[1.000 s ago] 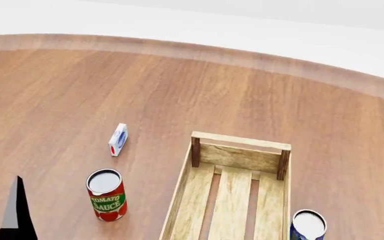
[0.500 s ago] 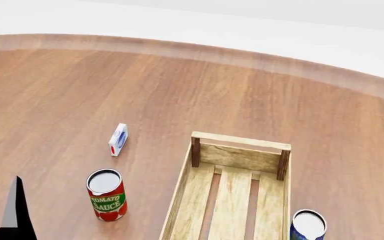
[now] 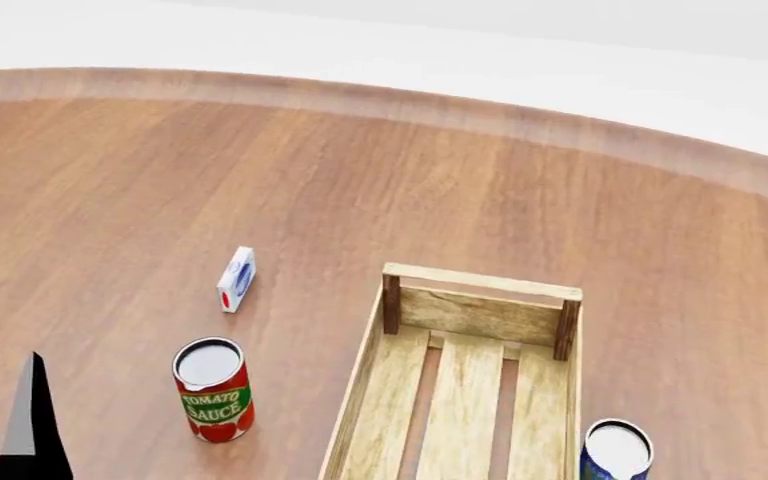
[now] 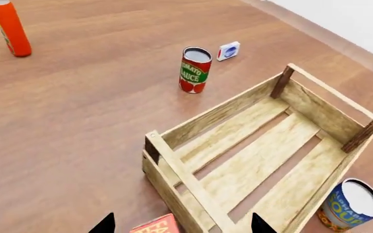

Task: Pick up the butter and put it in the tray.

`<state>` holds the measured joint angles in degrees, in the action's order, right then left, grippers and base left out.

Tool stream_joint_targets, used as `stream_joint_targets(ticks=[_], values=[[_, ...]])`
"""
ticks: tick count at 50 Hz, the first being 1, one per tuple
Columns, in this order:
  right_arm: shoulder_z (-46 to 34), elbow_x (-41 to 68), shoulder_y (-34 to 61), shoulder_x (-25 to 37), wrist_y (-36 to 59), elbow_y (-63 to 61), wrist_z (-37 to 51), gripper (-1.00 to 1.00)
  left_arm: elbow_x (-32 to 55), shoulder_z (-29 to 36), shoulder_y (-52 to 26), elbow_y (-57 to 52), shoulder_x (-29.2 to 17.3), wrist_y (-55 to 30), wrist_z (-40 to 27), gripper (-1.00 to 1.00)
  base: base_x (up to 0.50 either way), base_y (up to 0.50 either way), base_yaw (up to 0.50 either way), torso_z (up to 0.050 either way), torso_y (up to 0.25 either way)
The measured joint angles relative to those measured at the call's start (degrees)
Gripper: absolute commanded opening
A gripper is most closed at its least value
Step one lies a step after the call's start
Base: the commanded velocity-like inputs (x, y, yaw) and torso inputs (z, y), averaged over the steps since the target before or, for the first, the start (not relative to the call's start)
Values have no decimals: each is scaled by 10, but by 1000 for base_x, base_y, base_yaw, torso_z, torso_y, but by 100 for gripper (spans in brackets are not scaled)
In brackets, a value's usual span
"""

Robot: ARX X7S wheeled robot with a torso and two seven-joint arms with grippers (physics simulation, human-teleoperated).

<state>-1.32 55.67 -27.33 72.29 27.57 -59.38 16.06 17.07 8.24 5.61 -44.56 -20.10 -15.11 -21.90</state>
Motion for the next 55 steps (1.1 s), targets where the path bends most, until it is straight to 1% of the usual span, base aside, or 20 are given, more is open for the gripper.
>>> stream_joint_targets(ticks=[5,11,20,27,35,46,55], values=[[-59,19,49,40,-1,-2,7,100,1,1,0,0,-1,1,-1,100,0,0,0,0,0],[-145,48,140,69,13,-4,11,100,1,1,0,2,-2,3,-2,100,0,0,0,0,0],[-285,93,290,75,71,-5,26,100,2,2,0,4,-4,5,-3,100,0,0,0,0,0],[-355,152,395,74,143,-5,42,100,3,3,-1,5,-5,5,-5,100,0,0,0,0,0],[-399,223,518,56,254,-3,42,100,6,3,-1,7,-5,6,-6,100,0,0,0,0,0],[-420,328,686,5,417,8,26,100,6,5,-2,10,-7,7,-8,100,0,0,0,0,0],[-437,351,772,-44,508,31,6,100,3,10,-2,14,-7,9,-9,100,0,0,0,0,0]])
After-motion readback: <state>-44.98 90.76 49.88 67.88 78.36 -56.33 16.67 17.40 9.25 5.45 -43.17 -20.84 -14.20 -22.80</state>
